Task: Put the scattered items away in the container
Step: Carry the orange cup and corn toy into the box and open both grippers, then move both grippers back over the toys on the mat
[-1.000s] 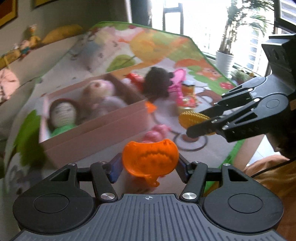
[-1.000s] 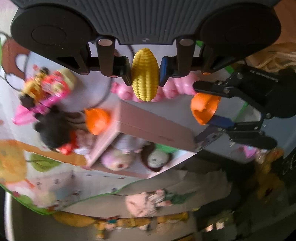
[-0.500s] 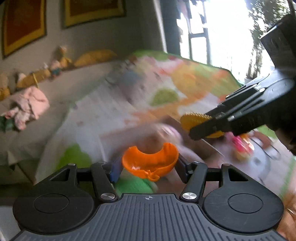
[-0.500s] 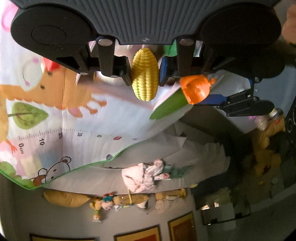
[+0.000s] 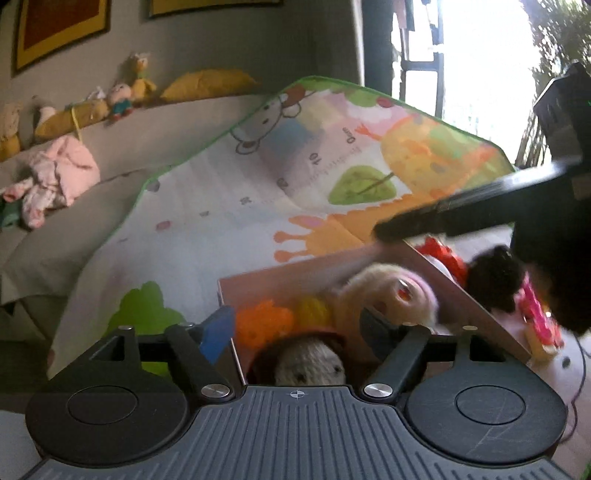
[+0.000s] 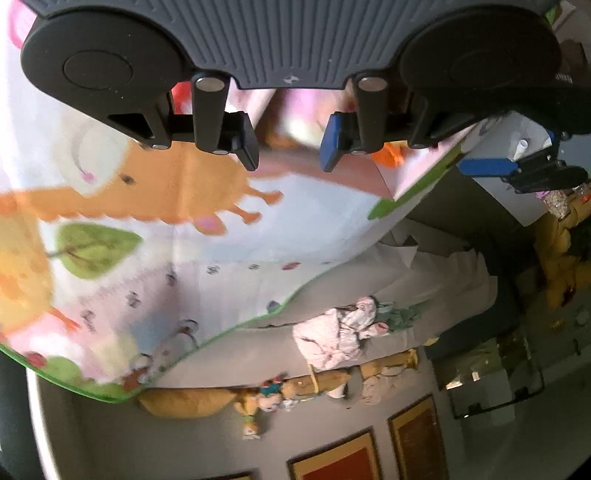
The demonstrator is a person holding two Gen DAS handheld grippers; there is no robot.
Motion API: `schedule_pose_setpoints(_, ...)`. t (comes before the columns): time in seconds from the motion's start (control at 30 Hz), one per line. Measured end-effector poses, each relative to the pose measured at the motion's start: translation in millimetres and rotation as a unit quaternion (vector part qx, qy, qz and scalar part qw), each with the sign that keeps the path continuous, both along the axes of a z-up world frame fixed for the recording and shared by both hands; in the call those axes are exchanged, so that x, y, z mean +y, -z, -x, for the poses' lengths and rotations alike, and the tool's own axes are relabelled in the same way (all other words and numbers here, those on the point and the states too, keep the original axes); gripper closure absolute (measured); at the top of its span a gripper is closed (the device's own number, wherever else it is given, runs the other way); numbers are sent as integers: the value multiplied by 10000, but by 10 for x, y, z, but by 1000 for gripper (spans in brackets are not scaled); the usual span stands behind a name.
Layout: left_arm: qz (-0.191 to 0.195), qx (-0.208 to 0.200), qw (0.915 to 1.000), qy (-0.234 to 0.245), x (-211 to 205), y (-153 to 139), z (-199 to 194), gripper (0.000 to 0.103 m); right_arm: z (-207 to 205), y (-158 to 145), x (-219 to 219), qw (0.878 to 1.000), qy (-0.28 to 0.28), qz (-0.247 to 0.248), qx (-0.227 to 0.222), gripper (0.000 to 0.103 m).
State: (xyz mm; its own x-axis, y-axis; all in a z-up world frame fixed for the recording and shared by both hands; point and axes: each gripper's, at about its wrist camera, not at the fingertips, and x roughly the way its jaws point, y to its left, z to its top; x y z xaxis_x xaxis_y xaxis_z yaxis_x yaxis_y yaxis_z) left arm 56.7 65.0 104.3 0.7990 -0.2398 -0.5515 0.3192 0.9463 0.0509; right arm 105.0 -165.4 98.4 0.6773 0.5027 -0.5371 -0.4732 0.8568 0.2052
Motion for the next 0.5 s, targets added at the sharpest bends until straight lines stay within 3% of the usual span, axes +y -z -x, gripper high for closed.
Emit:
schedule_pose_setpoints(0.27,150,-132,9993,329,-285,-113,498,11,578,376,-474,9981,-173,224,543,65)
schedule_pose_setpoints(0.37,167,-150,9979,614,-465,-111,714,10,761,540,-477,9975,-219,478,464,51)
schedule_pose_setpoints(0.5,163,44,9968,779,-673,5,941,9,951,619,-473,9971,-466,551,234,51)
